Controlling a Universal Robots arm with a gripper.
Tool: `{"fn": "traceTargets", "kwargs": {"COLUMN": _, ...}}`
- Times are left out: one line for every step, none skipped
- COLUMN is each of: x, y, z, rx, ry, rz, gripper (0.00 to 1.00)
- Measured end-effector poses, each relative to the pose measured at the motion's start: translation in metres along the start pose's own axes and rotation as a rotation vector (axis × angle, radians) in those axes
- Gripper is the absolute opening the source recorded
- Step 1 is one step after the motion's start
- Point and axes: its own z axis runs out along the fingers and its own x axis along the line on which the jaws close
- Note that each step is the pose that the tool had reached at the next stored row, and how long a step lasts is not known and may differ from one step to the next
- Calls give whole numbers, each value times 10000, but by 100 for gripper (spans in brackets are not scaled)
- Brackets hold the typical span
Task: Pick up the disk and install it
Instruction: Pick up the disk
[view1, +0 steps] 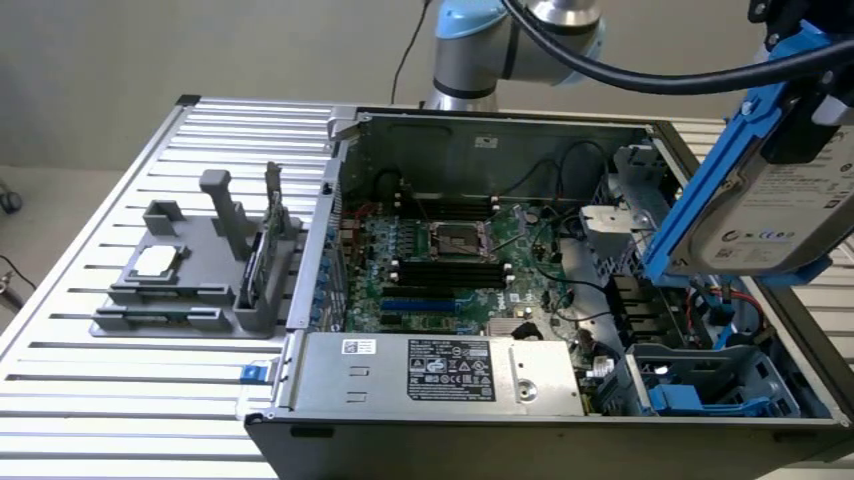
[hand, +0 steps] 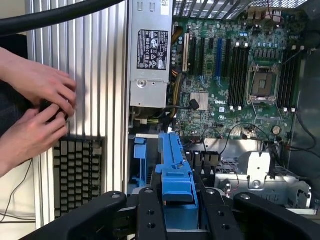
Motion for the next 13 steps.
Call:
{"fn": "traceTargets", "kwargs": {"x": 7, "y": -33, "z": 9, "rx": -45, "ry": -2, "rz": 1, "gripper": 33}}
{"fn": "traceTargets", "kwargs": {"x": 14, "y": -63, "z": 19, "rx": -88, "ry": -4, "rz": 3, "gripper": 33}}
{"fn": "traceTargets", "kwargs": {"x": 20, "y": -87, "z": 34, "rx": -113, "ry": -7, "rz": 2, "gripper": 33}}
{"fn": "traceTargets", "kwargs": {"x": 25, "y": -108, "z": 48, "rx": -129, "ry": -4, "rz": 3, "gripper": 33}}
{"fn": "traceTargets", "kwargs": {"x": 30, "y": -129, "z": 65, "rx": -136, "ry": -5, "rz": 3, "gripper": 33}}
{"fn": "traceTargets", "kwargs": {"x": 34, "y": -149, "z": 85, "rx": -138, "ry": -5, "rz": 4, "gripper": 33}}
{"fn": "traceTargets", "kwargs": {"x": 39, "y": -163, "z": 103, "rx": -138, "ry": -5, "rz": 8, "gripper": 33}}
{"fn": "traceTargets", "kwargs": {"x": 44, "y": -171, "z": 121, "rx": -139, "ry": -4, "rz": 17, "gripper": 33}}
{"fn": "traceTargets", "kwargs": {"x": 49, "y": -175, "z": 139, "rx": -138, "ry": -4, "rz": 33, "gripper": 33}}
{"fn": "traceTargets", "kwargs": {"x": 54, "y": -175, "z": 157, "rx": -136, "ry": -3, "rz": 56, "gripper": 33}}
{"fn": "traceTargets", "kwargs": {"x": 60, "y": -176, "z": 175, "rx": -135, "ry": -2, "rz": 81, "gripper": 33}}
{"fn": "traceTargets", "kwargs": {"x": 67, "y": -178, "z": 194, "rx": -132, "ry": -2, "rz": 102, "gripper": 33}}
{"fn": "traceTargets", "kwargs": {"x": 73, "y": -180, "z": 213, "rx": -128, "ry": -2, "rz": 119, "gripper": 33}}
